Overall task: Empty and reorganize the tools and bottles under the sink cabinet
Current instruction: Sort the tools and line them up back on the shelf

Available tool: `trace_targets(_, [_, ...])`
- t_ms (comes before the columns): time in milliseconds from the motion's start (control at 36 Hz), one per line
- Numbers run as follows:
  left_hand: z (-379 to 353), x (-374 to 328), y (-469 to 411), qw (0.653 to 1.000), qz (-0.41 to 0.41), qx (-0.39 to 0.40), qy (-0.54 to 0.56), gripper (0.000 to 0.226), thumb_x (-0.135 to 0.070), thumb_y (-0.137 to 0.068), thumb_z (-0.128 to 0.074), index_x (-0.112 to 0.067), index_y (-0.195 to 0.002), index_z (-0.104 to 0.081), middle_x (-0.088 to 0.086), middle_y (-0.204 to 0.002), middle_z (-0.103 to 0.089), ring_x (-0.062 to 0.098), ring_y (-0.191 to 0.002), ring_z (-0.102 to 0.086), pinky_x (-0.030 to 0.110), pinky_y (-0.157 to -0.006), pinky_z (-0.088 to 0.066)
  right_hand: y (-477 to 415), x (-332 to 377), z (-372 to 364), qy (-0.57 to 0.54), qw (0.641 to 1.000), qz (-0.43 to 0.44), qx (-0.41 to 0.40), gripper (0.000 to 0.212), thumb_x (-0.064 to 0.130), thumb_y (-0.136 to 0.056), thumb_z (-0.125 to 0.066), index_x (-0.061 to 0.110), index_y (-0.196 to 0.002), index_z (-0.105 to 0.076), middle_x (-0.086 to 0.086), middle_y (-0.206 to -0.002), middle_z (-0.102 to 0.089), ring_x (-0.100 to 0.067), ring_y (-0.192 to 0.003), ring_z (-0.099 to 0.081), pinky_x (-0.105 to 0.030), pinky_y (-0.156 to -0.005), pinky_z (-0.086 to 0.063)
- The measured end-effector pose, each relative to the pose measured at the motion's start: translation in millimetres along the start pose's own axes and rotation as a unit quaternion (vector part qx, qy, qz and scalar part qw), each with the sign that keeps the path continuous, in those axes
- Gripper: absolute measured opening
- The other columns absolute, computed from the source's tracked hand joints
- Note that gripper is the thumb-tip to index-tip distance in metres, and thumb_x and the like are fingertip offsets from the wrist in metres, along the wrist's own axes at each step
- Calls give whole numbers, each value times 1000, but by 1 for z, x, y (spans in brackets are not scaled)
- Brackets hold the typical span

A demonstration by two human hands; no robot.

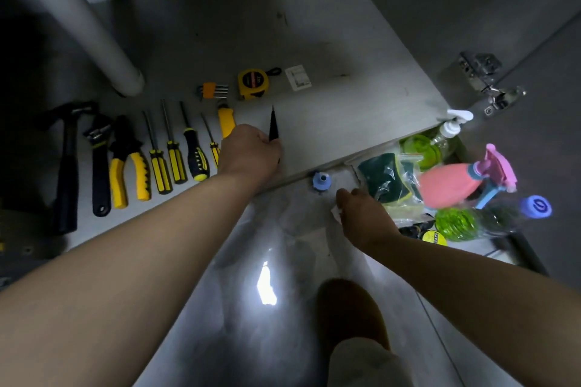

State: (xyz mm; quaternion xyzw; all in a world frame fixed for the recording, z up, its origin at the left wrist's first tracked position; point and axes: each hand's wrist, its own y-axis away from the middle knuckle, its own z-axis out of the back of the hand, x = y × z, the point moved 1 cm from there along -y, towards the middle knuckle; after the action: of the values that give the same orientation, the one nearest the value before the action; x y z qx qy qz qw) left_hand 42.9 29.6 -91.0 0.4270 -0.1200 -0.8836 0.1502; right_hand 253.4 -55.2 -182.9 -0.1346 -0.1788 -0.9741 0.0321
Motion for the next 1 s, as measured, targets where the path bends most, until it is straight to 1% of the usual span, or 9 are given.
trace_targets(56, [0,-2,-3,1000,4,1,-6,27,-27,-94,-65,-9,-78,-76,6,-71,-74,24,-72,-73,43,-75,-62,4,3,4,-27,999,18,-15,12,12,-94,-54,12,-106,-54,-9,-95,-59,-28,-81,-61,-42,-75,-56])
trace_targets(139, [-1,-4,-8,1000,21,4,13,20,-22,-94,-67,-7,-107,-64,13,-96,-73,32,-87,-73,47,-80,-61,15,9,13,-94,991,57,-69,7,17,-89,-63,13,-91,-57,-4,-83,-60,-22,-70,-57,-40,-65,-52])
trace_targets(278, [-2,-2,-6,999,-29,14,-18,47,-11,-90,-67,-13,-131,-46,14,-116,-65,34,-104,-66,44,-85,-58,19,17,48,-213,962,86,-147,10,15,-84,-68,21,-80,-60,6,-68,-58,-12,-60,-56,-36,-58,-48])
trace_targets(389, [-6,4,-4,991,-91,14,-97,62,-11,-93,-65,-19,-148,-39,16,-134,-49,36,-115,-55,31,-82,-44,-9,24,86,-224,943,117,-219,7,11,-85,-65,18,-84,-63,3,-78,-60,-13,-67,-56,-31,-63,-47])
trace_targets(528, [-8,4,2,961,-165,4,-221,52,-8,-94,-63,-17,-143,-48,13,-142,-32,35,-116,-52,38,-93,-48,-68,39,121,-158,948,143,-238,5,11,-92,-60,13,-89,-64,-3,-88,-64,-19,-77,-59,-39,-71,-50])
trace_targets(694, [-9,6,7,916,-221,-9,-335,17,-13,-99,-55,-14,-114,-62,9,-133,-44,30,-122,-41,36,-94,-39,-130,63,137,-62,975,137,-166,13,16,-95,-55,12,-96,-68,-8,-101,-67,-26,-88,-63,-31,-71,-47])
trace_targets(833, [-5,13,5,890,-265,-28,-371,16,-13,-96,-53,-16,-107,-64,6,-126,-50,28,-121,-38,35,-95,-31,-158,83,146,-41,982,130,-130,12,7,-87,-59,0,-88,-69,-19,-109,-66,-37,-100,-63,-33,-68,-42])
trace_targets(917, [-3,15,3,885,-267,-24,-381,16,-13,-96,-54,-17,-108,-65,5,-125,-50,28,-120,-39,35,-92,-33,-165,89,147,-60,985,95,-131,21,10,-86,-63,1,-103,-71,-19,-110,-68,-35,-98,-64,-36,-74,-51])
trace_targets(1000, [-3,15,3,886,-261,-23,-383,15,-17,-99,-52,-18,-108,-64,4,-125,-50,28,-120,-39,36,-89,-33,-164,87,143,-78,984,74,-144,35,15,-87,-66,6,-121,-64,-17,-119,-64,-32,-104,-62,-29,-75,-47])
